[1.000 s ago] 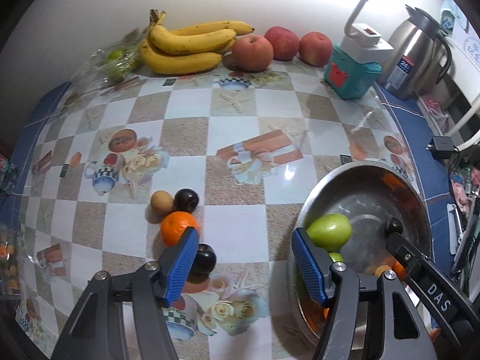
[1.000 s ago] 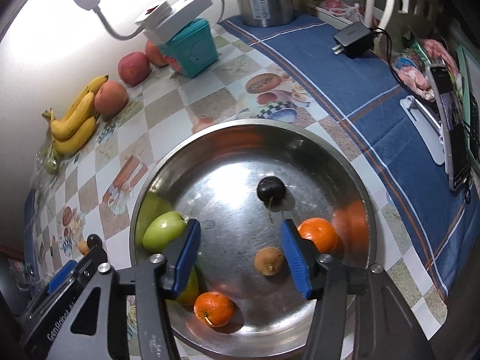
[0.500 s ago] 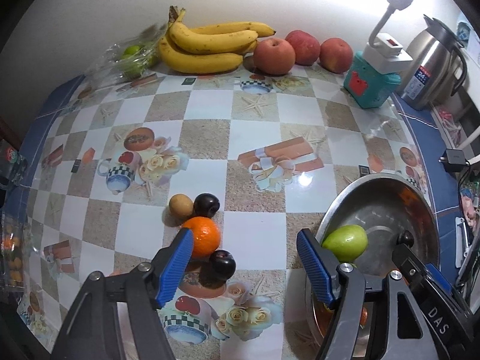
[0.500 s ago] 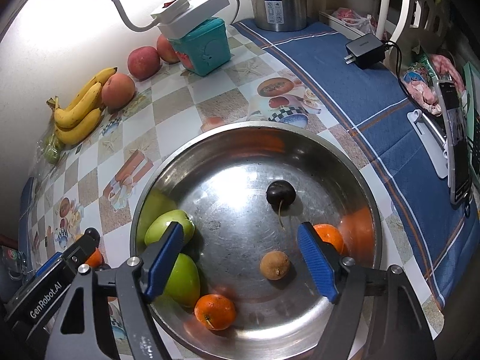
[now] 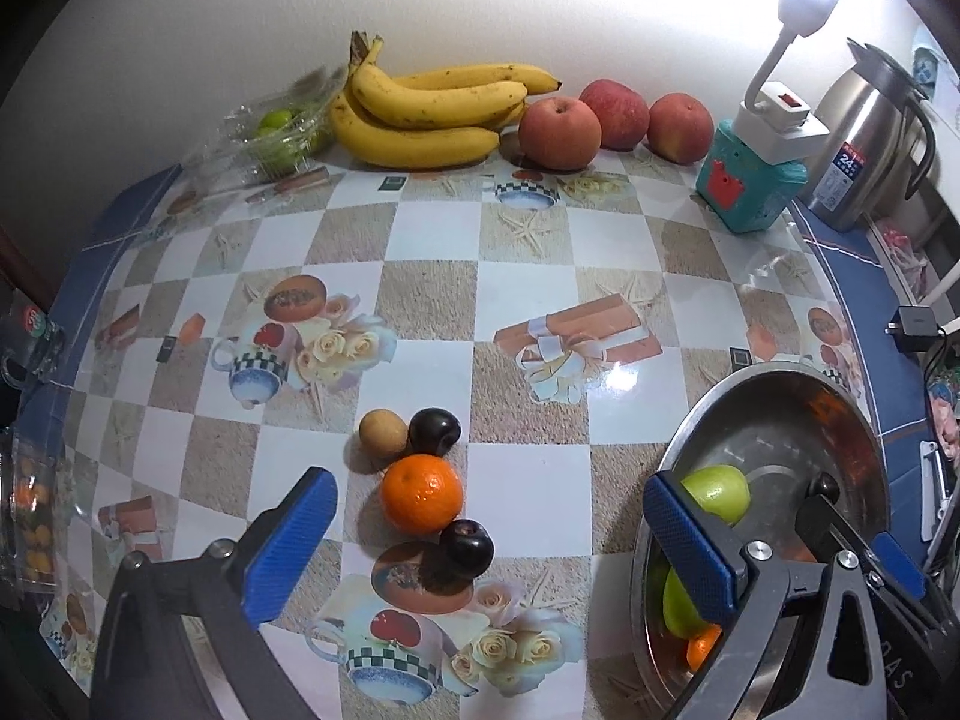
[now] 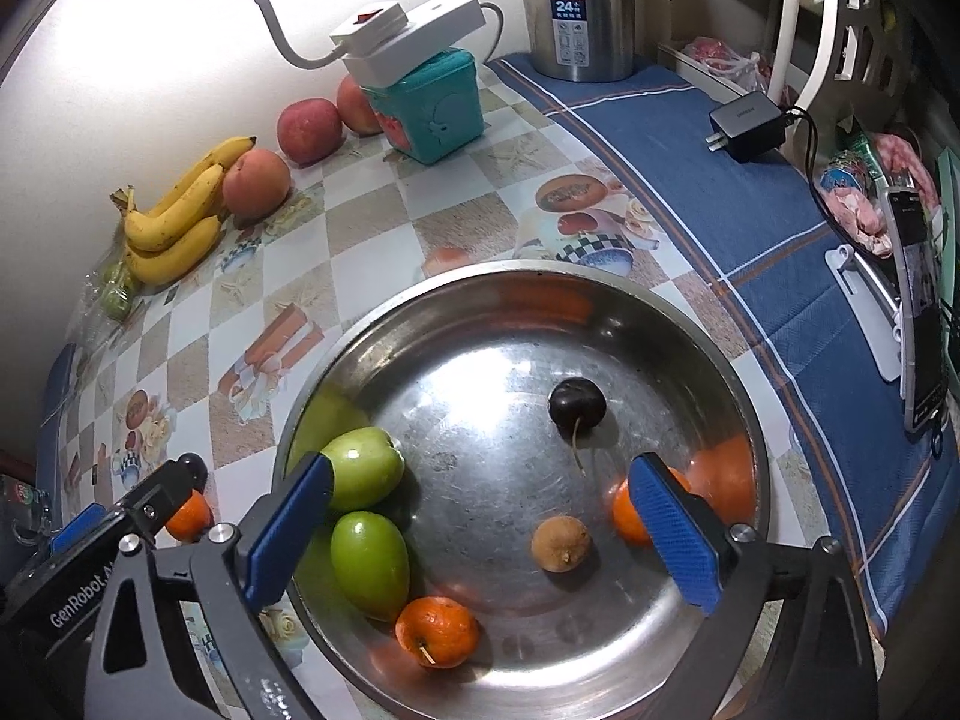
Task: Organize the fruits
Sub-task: 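Withdraw both open tools from the basin toward the remaining fruits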
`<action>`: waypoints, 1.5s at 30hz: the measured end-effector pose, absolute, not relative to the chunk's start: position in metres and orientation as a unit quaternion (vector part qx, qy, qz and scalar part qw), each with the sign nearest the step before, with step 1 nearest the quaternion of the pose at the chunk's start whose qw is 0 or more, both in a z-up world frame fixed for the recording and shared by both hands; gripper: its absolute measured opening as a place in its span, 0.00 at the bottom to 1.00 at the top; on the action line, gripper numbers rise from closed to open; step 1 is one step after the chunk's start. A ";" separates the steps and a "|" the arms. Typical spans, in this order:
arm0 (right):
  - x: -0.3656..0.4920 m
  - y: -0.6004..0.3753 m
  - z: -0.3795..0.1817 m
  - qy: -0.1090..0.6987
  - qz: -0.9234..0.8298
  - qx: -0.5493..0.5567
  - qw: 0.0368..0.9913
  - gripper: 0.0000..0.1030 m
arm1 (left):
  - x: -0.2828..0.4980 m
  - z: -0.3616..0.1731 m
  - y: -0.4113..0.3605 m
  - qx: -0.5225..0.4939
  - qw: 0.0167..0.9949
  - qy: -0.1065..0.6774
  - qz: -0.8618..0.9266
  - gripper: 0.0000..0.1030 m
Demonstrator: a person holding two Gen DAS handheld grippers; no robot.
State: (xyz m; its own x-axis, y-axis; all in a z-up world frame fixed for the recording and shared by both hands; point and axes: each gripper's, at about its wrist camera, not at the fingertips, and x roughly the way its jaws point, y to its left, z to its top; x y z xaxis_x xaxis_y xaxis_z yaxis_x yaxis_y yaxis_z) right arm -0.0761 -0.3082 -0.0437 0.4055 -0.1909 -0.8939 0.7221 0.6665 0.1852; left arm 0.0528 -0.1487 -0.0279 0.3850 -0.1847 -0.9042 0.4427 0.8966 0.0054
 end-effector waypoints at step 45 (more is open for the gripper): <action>0.010 -0.192 -0.026 0.478 -0.068 0.227 0.846 0.96 | 0.134 -0.026 -0.005 0.002 0.833 0.547 -0.077 1.00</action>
